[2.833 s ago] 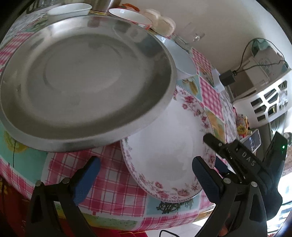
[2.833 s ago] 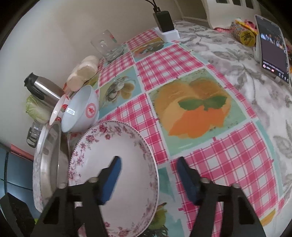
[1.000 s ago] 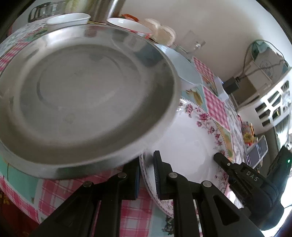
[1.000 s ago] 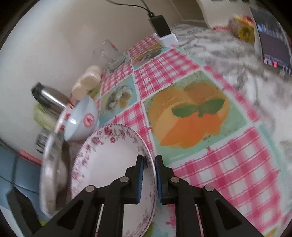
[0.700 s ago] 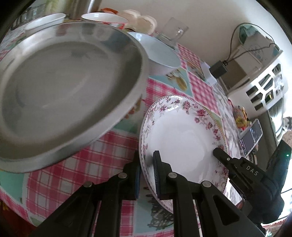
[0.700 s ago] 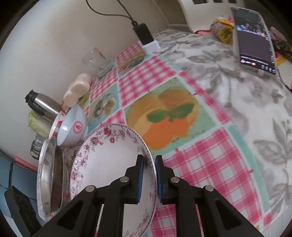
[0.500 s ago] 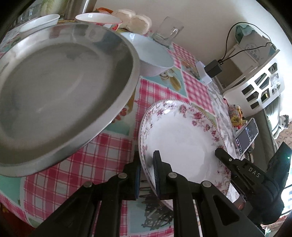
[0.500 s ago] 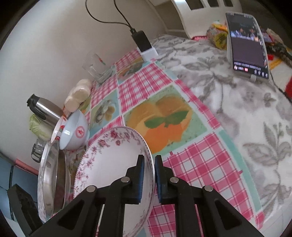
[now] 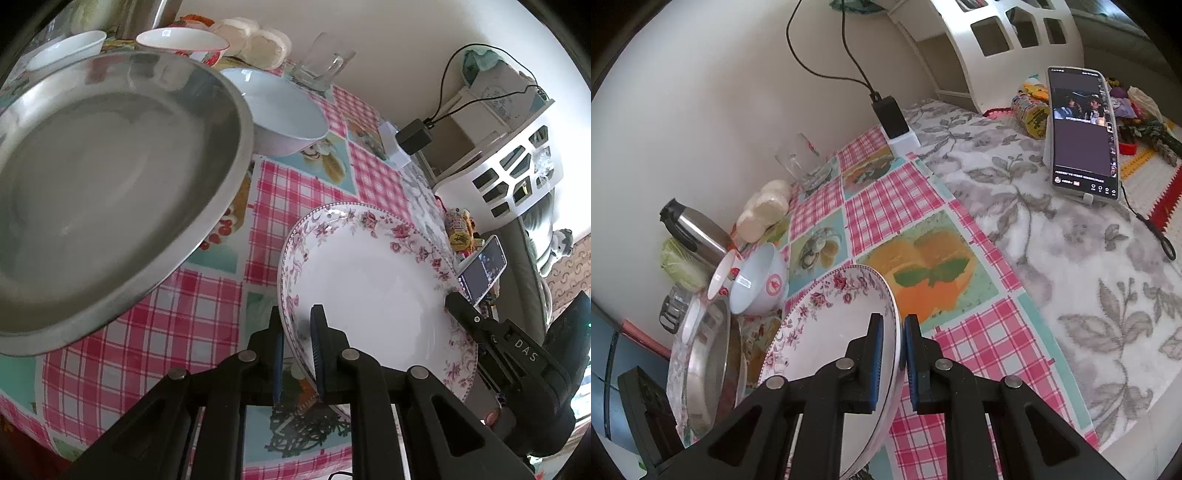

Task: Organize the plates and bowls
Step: 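Carry the floral-rimmed plate over the steel tray with the right tool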

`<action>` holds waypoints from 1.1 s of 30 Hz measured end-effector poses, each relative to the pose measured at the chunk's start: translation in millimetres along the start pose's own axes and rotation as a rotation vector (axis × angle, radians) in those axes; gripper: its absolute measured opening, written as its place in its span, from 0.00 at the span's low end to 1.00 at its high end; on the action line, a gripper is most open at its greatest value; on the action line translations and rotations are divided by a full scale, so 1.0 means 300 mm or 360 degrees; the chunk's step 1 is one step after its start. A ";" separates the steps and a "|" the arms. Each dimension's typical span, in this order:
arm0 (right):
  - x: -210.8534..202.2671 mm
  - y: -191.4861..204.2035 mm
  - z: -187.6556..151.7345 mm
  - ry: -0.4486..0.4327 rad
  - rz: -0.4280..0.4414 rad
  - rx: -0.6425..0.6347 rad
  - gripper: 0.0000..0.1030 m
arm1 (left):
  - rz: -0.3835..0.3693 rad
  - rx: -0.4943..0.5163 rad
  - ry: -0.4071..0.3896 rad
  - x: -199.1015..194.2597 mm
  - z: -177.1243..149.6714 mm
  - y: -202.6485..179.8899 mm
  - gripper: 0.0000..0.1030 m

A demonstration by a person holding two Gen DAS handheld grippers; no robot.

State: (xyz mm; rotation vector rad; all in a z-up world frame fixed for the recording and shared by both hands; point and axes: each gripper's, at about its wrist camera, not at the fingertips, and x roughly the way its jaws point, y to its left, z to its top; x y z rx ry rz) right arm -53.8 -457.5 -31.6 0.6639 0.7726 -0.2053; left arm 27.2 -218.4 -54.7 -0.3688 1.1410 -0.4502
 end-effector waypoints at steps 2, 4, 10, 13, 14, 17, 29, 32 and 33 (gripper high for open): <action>-0.006 0.000 0.003 -0.0017 0.0008 0.0003 0.12 | -0.0011 0.0012 -0.0022 -0.017 0.005 -0.009 0.14; -0.016 0.008 0.007 -0.0040 0.0008 -0.0001 0.12 | -0.0024 0.0024 -0.0047 -0.037 0.012 -0.017 0.14; -0.069 0.040 0.024 -0.0135 0.0054 -0.0013 0.12 | -0.0059 0.0068 -0.0126 -0.101 0.030 -0.037 0.14; -0.095 0.067 0.031 -0.0178 0.0073 -0.0025 0.12 | -0.0069 0.0071 -0.0160 -0.134 0.038 -0.035 0.14; -0.100 0.076 0.034 -0.0189 0.0086 -0.0026 0.12 | -0.0069 0.0071 -0.0170 -0.146 0.044 -0.032 0.14; -0.106 0.113 0.035 -0.0211 0.0126 -0.0030 0.12 | -0.0071 0.0062 -0.0197 -0.180 0.064 -0.010 0.14; -0.063 0.321 0.011 -0.0208 0.0186 -0.0127 0.12 | -0.0057 -0.0059 -0.0278 -0.302 0.170 0.134 0.14; -0.046 0.384 -0.001 -0.0205 0.0177 -0.0172 0.12 | -0.0065 -0.0110 -0.0294 -0.332 0.189 0.190 0.14; -0.040 0.405 -0.005 -0.0203 0.0177 -0.0183 0.12 | -0.0071 -0.0131 -0.0298 -0.341 0.198 0.213 0.14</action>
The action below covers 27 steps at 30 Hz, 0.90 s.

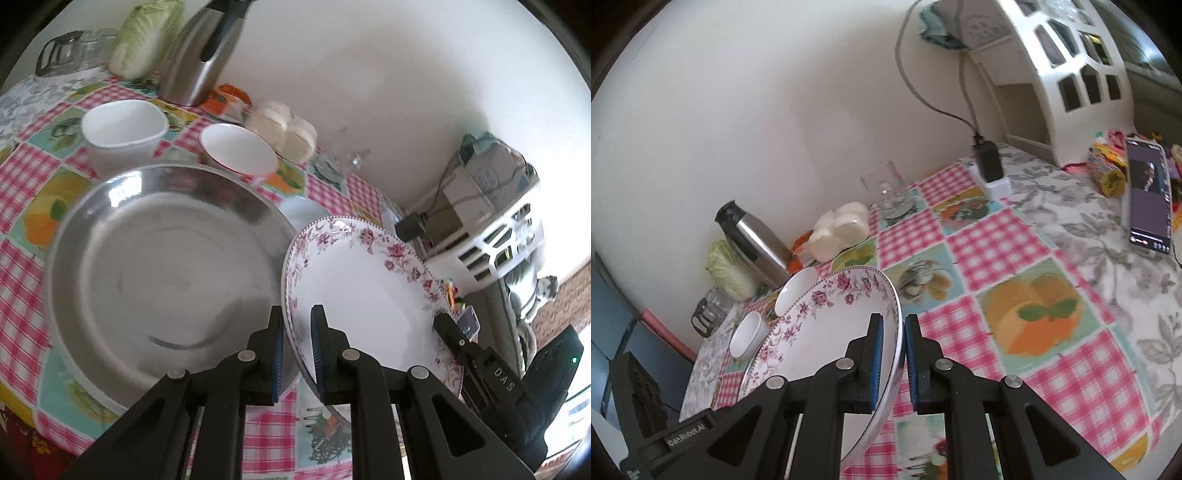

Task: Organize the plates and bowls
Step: 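Carry the floral-rimmed plate over the steel tray with the right tool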

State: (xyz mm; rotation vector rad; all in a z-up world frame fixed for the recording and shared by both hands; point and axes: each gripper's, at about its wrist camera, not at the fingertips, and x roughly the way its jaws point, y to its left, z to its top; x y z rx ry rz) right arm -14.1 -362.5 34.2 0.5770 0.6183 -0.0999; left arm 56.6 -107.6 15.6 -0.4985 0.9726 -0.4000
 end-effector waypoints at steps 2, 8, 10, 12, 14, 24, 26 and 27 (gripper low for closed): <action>0.014 0.037 -0.009 0.0001 0.0020 -0.0002 0.12 | -0.0010 -0.0027 -0.0003 -0.010 0.019 0.033 0.14; 0.076 0.140 -0.040 0.0040 0.0054 -0.0024 0.12 | 0.0026 -0.0053 -0.0041 -0.044 0.075 0.122 0.14; 0.095 0.171 -0.053 0.0059 0.0055 -0.0043 0.12 | 0.0037 -0.0082 -0.0043 -0.048 0.086 0.153 0.14; 0.115 0.199 -0.067 0.0080 0.0060 -0.0052 0.12 | 0.0052 -0.0105 -0.0045 -0.053 0.095 0.185 0.14; 0.137 0.220 -0.080 0.0103 0.0060 -0.0063 0.12 | 0.0057 -0.0122 -0.0048 -0.055 0.102 0.209 0.14; 0.253 0.289 -0.156 0.0258 0.0040 -0.0144 0.12 | 0.0140 -0.0220 0.0025 -0.012 0.121 0.343 0.14; 0.270 0.295 -0.165 0.0277 0.0020 -0.0157 0.12 | 0.0130 -0.0236 0.0036 -0.007 0.121 0.356 0.14; 0.276 0.293 -0.169 0.0287 0.0017 -0.0154 0.12 | 0.0127 -0.0245 0.0041 -0.006 0.119 0.363 0.14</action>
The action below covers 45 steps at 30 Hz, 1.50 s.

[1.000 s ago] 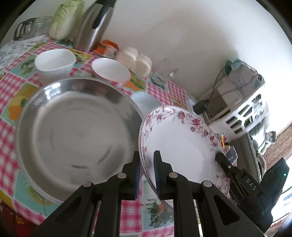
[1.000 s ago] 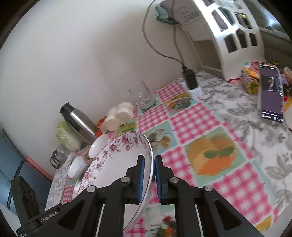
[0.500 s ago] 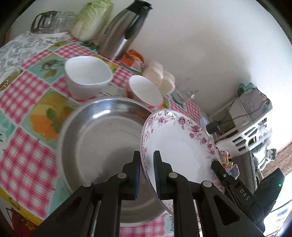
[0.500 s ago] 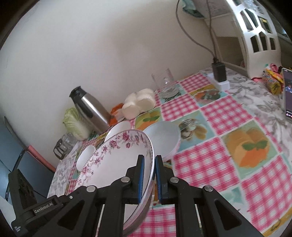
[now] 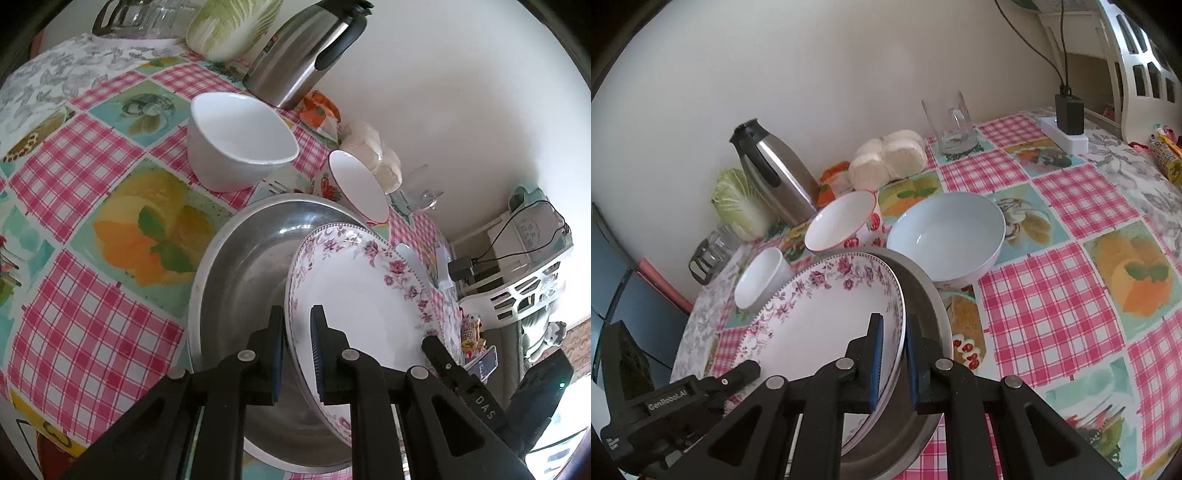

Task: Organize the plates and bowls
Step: 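Carry the floral-rimmed plate over the steel tray with the right tool, then lower the floral-rimmed plate flat into the steel tray with the right tool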

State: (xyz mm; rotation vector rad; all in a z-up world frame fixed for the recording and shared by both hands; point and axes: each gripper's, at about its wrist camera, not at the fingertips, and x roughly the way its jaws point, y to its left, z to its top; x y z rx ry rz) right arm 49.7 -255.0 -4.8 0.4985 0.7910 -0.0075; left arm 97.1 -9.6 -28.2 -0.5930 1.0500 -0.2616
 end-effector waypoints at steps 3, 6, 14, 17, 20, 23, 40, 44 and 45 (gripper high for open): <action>0.018 -0.004 -0.006 0.0028 -0.0011 0.0000 0.12 | 0.0008 -0.0011 0.0011 0.006 -0.002 0.017 0.14; 0.037 0.002 -0.012 0.0052 -0.0028 -0.0018 0.12 | 0.0021 -0.0026 0.0018 0.013 0.003 0.030 0.14; 0.074 0.015 -0.015 0.0103 -0.0046 -0.0043 0.12 | 0.0058 -0.0048 0.0029 0.030 0.010 0.053 0.14; 0.080 0.017 -0.013 0.0113 -0.0055 -0.0050 0.12 | 0.0063 -0.0056 0.0033 0.036 0.010 0.056 0.14; 0.082 0.018 -0.014 0.0115 -0.0057 -0.0061 0.12 | 0.0065 -0.0063 0.0032 0.036 0.012 0.056 0.14; 0.088 0.017 -0.015 0.0131 -0.0057 -0.0062 0.12 | 0.0073 -0.0085 0.0053 0.045 0.011 0.063 0.14; 0.099 0.032 -0.007 0.0184 -0.0135 -0.0142 0.13 | 0.0132 -0.0112 0.0017 0.036 0.017 0.078 0.13; 0.101 0.032 -0.006 0.0197 -0.0139 -0.0151 0.13 | 0.0170 -0.0095 0.0010 0.035 0.017 0.071 0.13; 0.102 0.033 -0.006 0.0200 -0.0142 -0.0155 0.13 | 0.0182 -0.0089 0.0008 0.036 0.017 0.068 0.13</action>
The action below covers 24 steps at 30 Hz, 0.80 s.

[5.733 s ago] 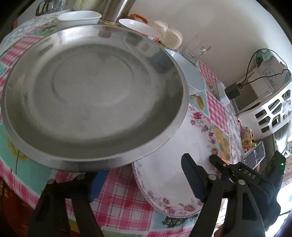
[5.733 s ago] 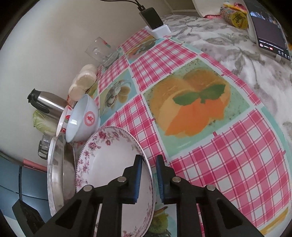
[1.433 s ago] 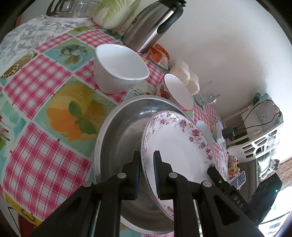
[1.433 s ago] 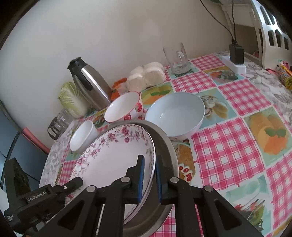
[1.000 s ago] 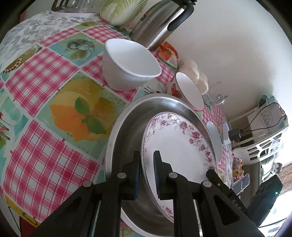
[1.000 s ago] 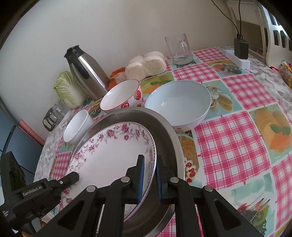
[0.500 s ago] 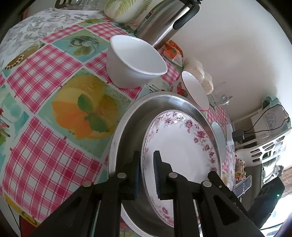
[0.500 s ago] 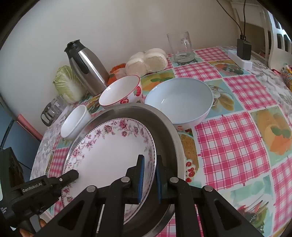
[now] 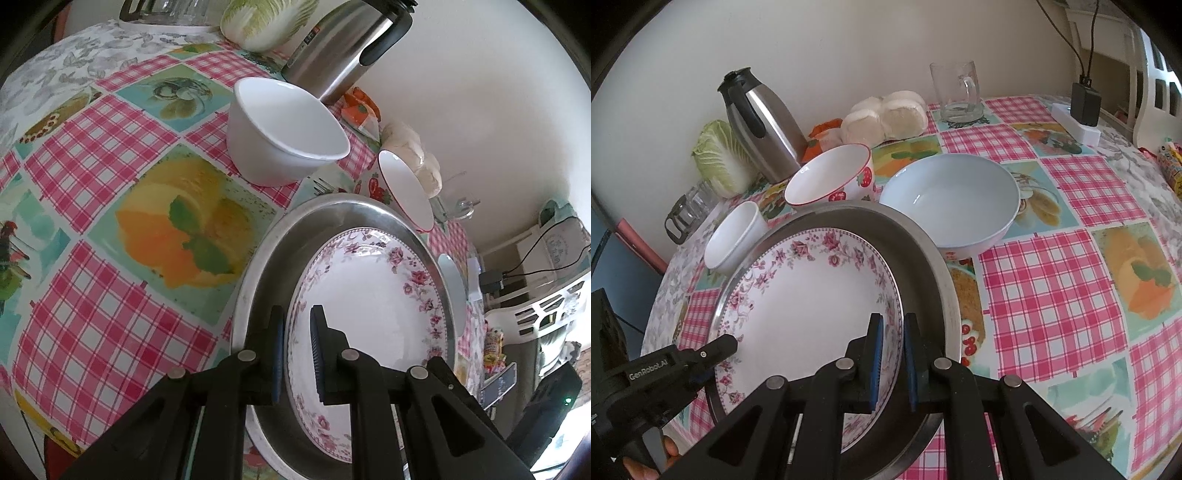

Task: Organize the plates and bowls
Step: 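Lower the floral-rimmed plate flat into the steel tray with the right tool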

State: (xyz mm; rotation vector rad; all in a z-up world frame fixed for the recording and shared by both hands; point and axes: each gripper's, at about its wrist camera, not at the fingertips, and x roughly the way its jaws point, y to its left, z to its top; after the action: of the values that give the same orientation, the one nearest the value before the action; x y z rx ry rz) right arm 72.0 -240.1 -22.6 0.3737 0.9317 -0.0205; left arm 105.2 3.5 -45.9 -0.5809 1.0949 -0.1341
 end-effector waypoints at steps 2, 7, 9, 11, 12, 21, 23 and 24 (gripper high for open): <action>0.001 0.002 0.000 0.0005 -0.0005 -0.0002 0.13 | 0.0020 0.0001 -0.0005 0.000 -0.001 -0.005 0.13; 0.003 0.005 -0.001 0.0015 -0.0009 -0.0015 0.13 | 0.0035 -0.0023 -0.0003 -0.008 0.001 -0.001 0.13; 0.007 0.009 -0.001 0.0023 -0.0012 -0.0019 0.13 | 0.0046 -0.0030 -0.0006 -0.015 0.001 0.001 0.13; 0.010 0.013 -0.001 0.0030 -0.0017 -0.0034 0.14 | 0.0045 -0.0038 -0.0008 -0.021 -0.001 0.007 0.13; 0.011 0.015 -0.001 0.0031 -0.0020 -0.0040 0.14 | 0.0044 -0.0042 -0.0008 -0.023 -0.001 0.008 0.13; -0.001 0.010 0.006 0.0024 -0.0020 -0.0038 0.14 | 0.0054 -0.0044 0.0012 -0.026 0.000 0.000 0.13; -0.011 0.009 0.008 0.0009 -0.0022 -0.0040 0.14 | 0.0064 -0.0033 0.0015 -0.024 0.002 -0.006 0.13; -0.014 0.009 0.009 0.0004 -0.0022 -0.0038 0.14 | 0.0075 -0.0019 0.0010 -0.026 0.003 -0.012 0.14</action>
State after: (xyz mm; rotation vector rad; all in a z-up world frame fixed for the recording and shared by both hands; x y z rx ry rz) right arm 72.2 -239.1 -17.0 0.3452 0.9361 -0.0219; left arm 102.9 3.8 -37.7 -0.5652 1.1155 -0.0890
